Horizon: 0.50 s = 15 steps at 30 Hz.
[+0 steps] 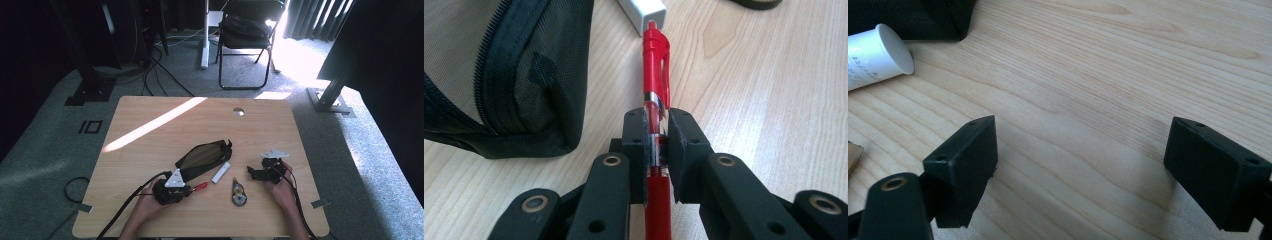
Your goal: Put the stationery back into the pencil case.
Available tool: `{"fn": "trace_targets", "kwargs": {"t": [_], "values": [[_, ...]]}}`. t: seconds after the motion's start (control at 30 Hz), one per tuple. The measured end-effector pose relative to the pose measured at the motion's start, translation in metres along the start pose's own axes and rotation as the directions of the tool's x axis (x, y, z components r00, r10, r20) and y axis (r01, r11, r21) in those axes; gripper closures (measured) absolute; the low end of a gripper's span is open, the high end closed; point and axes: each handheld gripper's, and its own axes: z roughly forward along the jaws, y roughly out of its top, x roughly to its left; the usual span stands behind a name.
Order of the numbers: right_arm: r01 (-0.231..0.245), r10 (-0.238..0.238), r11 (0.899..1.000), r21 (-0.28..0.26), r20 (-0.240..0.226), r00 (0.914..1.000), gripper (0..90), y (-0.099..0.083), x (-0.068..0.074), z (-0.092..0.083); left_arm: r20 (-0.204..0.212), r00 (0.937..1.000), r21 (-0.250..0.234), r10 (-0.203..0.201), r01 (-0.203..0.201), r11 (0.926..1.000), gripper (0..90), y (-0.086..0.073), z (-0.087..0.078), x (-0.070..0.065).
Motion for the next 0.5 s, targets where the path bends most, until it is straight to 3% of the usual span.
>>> {"fn": "trace_targets", "kwargs": {"t": [0.5], "values": [[0.000,0.000,1.000,0.000,0.000,1.0000,13.8,0.000,0.000,0.000,-0.014,0.9999,-0.039,0.000,0.000,0.9992,79.5,0.009,-0.012,-0.001]]}}
